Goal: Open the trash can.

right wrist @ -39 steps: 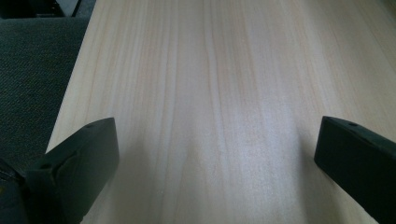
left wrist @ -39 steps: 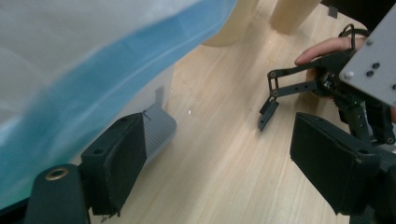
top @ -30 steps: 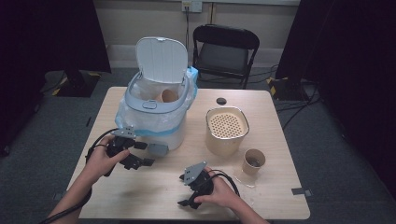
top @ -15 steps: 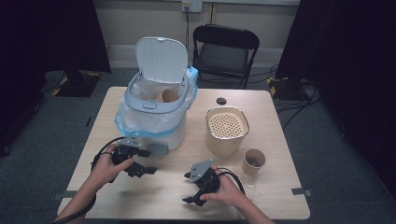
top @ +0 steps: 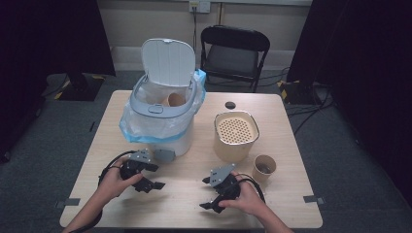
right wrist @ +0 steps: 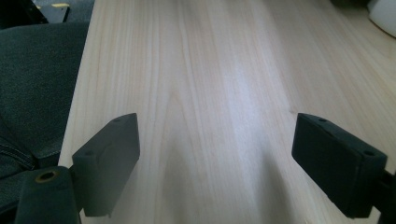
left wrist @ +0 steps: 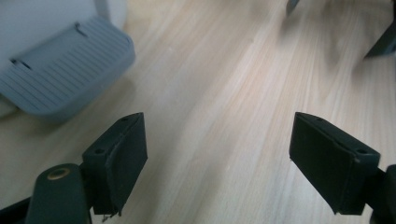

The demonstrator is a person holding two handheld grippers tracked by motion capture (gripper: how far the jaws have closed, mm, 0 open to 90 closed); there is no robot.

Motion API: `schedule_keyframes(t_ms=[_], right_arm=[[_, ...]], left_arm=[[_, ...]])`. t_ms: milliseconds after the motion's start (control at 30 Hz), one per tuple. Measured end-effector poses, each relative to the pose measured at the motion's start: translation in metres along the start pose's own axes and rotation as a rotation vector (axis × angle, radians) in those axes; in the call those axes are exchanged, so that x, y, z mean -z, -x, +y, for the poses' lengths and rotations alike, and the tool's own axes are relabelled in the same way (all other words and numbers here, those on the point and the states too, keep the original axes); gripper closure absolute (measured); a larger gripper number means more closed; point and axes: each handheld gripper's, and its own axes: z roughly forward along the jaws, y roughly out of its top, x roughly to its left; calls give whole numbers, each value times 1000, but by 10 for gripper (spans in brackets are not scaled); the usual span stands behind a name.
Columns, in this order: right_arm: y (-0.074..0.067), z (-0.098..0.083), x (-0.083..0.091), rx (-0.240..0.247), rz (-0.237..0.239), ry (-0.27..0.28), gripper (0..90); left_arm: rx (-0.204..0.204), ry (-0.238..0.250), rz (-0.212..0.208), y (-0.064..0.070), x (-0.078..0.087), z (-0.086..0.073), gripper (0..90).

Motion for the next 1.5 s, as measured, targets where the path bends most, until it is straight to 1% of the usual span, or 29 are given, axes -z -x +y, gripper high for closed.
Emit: schedule_keyframes(t_ms=[33,167,200,267,333,367,400,433,467,500,533,567,633,700,733,800,833,867,900,967,1067,1167,1200,1267,1333,1367,1400,1433,1500], right_arm=[[0,-3,4,-12,0,4,148],[-1,-8,10,-19,-10,-8,147],[-2,-10,12,-23,-17,-6,146],[-2,-15,18,-37,-27,4,149],[-3,-16,19,-42,-28,7,149],[-3,-19,23,-47,-44,8,153],[-3,-19,23,-47,-44,8,153],[-4,-21,27,-52,-47,13,166],[-4,-21,28,-55,-47,16,172],[-4,-23,31,-58,-55,19,169],[-4,-23,31,-58,-55,19,169],[-4,-25,33,-66,-60,21,171],[-4,-26,35,-66,-65,21,170],[-5,-30,38,-76,-75,14,171],[-5,-30,38,-76,-75,14,171],[-7,-34,42,-87,-77,18,174],[-7,-34,42,-87,-77,18,174],[-7,-35,44,-90,-80,18,174],[-8,-37,46,-91,-85,18,176],[-9,-41,50,-101,-94,13,176],[-10,-44,55,-111,-102,14,177],[-11,-46,60,-117,-117,11,175],[-11,-46,60,-117,-117,11,175],[-12,-50,65,-130,-123,23,175],[-12,-51,67,-132,-126,18,175],[-13,-53,70,-132,-134,11,175],[-13,-54,72,-126,-141,3,176],[-13,-55,73,-127,-146,-4,177],[-13,-58,77,-137,-151,-3,178]], left_arm=[[-4,-13,0,0,-3,-3,188],[-22,-18,8,0,-4,-5,188],[-20,-18,8,0,-5,-6,188],[-39,-23,12,0,-5,-7,188],[-40,-24,15,0,-5,-8,188],[-43,-25,20,0,-5,-9,188],[-49,-25,21,1,-6,-10,188],[-57,-41,26,1,-7,-11,188],[-57,-41,26,1,-7,-11,188],[-75,-49,21,1,-10,-13,188],[-75,-49,21,1,-10,-13,179],[-86,-45,29,2,-10,-14,177],[-97,-44,28,3,-11,-14,177],[-118,-39,28,3,-12,-15,173],[-116,-34,29,3,-12,-15,173],[-149,-31,33,4,-12,-18,165],[-149,-31,33,4,-12,-18,161],[-162,-21,35,5,-13,-19,161],[-184,-33,38,5,-12,-19,158],[-219,-39,44,7,-13,-20,152],[-217,-36,44,7,-13,-20,148],[-217,-11,38,7,-13,-24,141],[-217,-11,38,7,-13,-24,136],[-223,7,35,6,-13,-26,131],[-222,7,37,6,-13,-27,128],[-224,19,28,6,-13,-28,122],[-233,18,23,5,-12,-29,112],[-230,30,19,5,-13,-30,103],[-232,36,19,5,-12,-31,102]])
